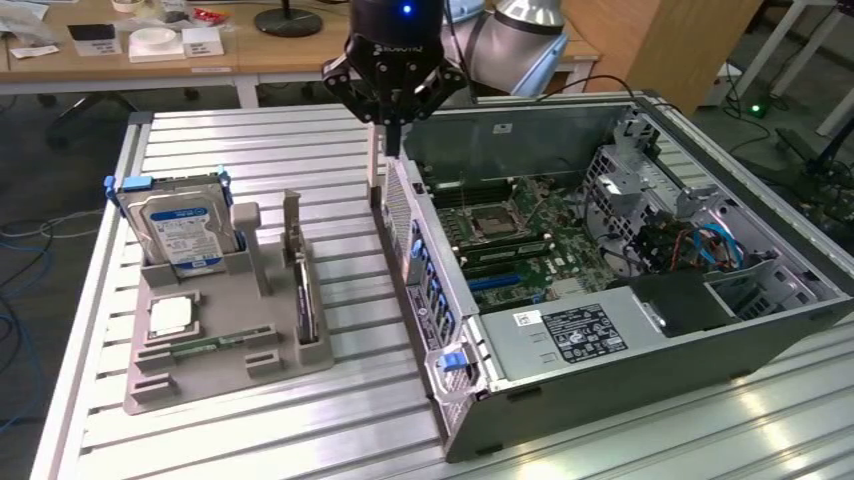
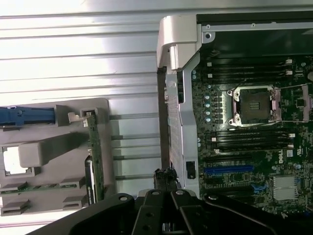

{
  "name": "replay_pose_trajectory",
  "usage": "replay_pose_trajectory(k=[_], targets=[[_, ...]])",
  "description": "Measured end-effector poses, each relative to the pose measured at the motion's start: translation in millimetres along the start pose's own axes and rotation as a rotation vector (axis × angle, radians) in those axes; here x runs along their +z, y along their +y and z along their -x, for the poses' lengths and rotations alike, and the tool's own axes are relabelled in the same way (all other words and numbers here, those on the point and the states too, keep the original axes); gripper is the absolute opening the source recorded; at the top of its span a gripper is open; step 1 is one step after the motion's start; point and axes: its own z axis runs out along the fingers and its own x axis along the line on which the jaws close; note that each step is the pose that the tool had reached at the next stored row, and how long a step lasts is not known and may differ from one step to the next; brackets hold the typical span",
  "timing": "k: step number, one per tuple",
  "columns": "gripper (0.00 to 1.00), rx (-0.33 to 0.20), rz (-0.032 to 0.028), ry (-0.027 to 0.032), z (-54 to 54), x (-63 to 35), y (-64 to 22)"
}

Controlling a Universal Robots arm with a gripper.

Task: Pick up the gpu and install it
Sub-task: 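Reach for the gpu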

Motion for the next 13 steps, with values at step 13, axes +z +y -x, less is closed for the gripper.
replay_pose_trajectory(k=[13], targets=[[0.11,0.000,0.0000,0.0001,-17.5,0.3,-2.2]])
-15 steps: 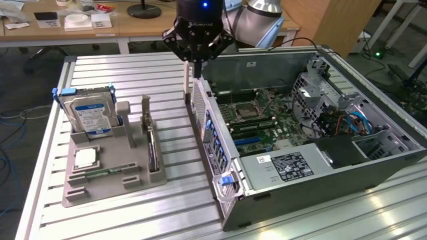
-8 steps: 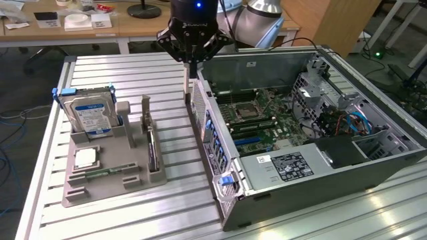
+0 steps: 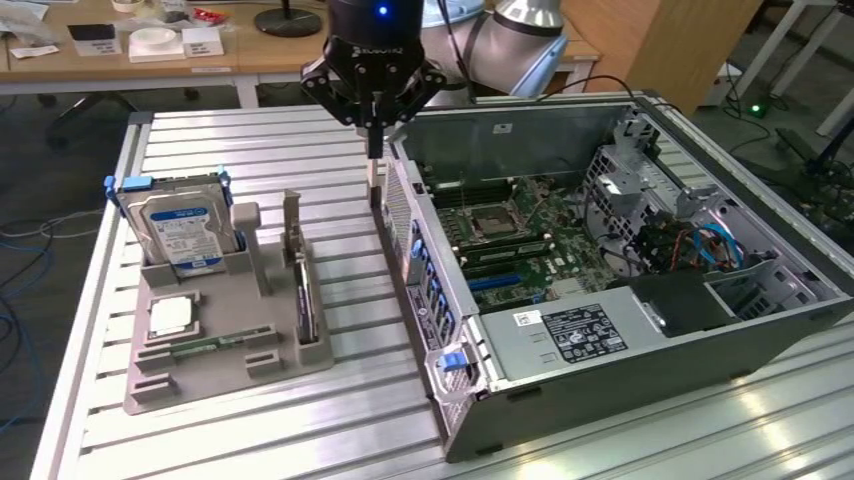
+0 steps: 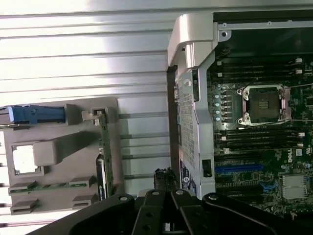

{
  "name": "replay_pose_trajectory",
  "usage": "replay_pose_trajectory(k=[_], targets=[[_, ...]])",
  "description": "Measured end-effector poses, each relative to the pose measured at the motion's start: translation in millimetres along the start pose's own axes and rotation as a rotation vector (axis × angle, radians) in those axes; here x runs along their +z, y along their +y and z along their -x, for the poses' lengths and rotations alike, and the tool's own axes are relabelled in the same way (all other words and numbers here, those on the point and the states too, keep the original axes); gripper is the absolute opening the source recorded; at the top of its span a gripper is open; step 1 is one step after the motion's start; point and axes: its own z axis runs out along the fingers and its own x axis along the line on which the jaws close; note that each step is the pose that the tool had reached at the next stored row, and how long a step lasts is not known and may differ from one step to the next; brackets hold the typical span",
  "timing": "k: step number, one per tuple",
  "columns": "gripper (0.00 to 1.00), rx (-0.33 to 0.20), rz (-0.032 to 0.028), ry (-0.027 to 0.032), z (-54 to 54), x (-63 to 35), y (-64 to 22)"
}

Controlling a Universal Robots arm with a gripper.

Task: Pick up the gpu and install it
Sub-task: 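Reach for the gpu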

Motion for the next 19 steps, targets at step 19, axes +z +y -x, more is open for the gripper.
replay_pose_trajectory(k=[19], targets=[[0.11,0.000,0.0000,0.0005,-24.5,0.4,-3.2]])
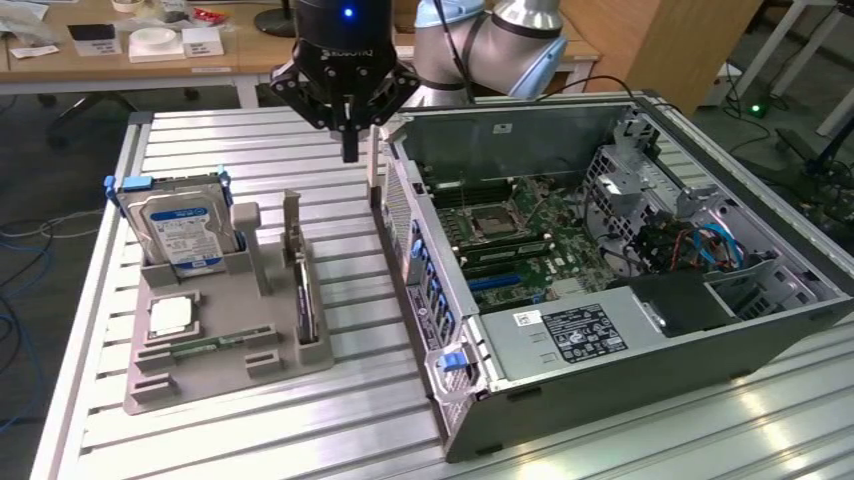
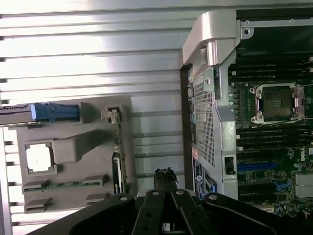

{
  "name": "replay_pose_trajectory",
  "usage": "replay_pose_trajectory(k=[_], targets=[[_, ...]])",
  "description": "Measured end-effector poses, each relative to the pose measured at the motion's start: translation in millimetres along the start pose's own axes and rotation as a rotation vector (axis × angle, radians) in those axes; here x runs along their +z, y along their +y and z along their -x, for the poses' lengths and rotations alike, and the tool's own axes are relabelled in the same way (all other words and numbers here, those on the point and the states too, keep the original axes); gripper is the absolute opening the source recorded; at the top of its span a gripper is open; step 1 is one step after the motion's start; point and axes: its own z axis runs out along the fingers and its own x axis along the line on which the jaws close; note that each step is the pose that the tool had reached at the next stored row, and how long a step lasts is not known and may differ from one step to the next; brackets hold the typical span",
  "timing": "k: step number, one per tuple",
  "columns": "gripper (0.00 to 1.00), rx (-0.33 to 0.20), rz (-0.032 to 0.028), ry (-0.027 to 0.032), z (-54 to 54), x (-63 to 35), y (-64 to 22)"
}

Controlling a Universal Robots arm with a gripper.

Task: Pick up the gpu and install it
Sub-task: 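Reach for the gpu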

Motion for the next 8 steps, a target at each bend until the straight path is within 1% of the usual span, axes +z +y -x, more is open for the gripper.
replay_pose_trajectory(k=[8], targets=[[0.11,0.000,-0.0002,0.0009,-10.4,0.3,-1.0]])
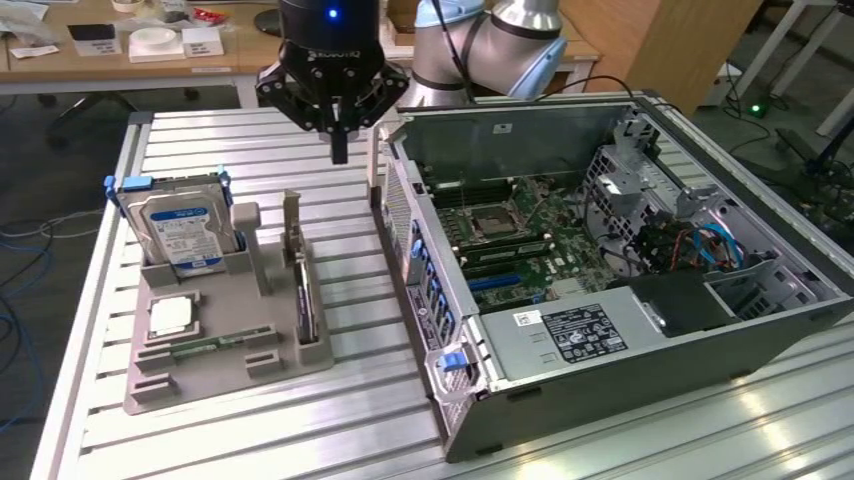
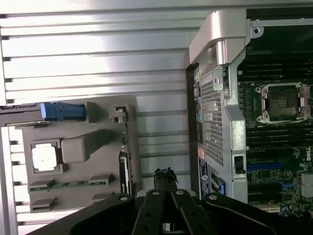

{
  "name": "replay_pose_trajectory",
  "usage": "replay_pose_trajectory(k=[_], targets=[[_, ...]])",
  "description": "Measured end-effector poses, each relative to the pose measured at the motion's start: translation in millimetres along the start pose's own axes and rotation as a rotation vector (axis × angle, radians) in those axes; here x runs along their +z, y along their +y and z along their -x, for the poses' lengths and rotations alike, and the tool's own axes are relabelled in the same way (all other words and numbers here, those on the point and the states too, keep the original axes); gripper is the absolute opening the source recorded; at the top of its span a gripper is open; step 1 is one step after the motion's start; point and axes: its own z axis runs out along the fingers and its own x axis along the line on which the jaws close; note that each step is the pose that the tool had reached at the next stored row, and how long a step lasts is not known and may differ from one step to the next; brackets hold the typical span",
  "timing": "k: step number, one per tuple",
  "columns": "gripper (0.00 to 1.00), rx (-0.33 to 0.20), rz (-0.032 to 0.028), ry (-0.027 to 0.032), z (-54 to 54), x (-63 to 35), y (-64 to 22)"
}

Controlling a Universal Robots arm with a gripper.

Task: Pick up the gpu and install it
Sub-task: 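Reach for the gpu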

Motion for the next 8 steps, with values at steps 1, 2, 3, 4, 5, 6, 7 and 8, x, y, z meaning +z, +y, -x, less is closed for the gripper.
replay_pose_trajectory(k=[1,2,3,4,5,6,7,8], targets=[[0.11,0.000,0.0000,0.0001,-1.2,0.1,-0.1],[0.11,0.000,0.0000,0.0003,-2.4,0.1,-0.2],[0.11,0.000,0.0000,0.0004,-3.7,0.2,-0.3],[0.11,0.000,0.0000,0.0006,-4.9,0.2,-0.5],[0.11,0.000,0.0000,0.0007,-6.1,0.3,-0.6],[0.11,0.000,0.0000,0.0009,-7.4,0.3,-0.8],[0.11,0.000,-0.0001,0.0011,-8.8,0.3,-0.9],[0.11,0.000,-0.0001,0.0012,-10.2,0.4,-1.1]])
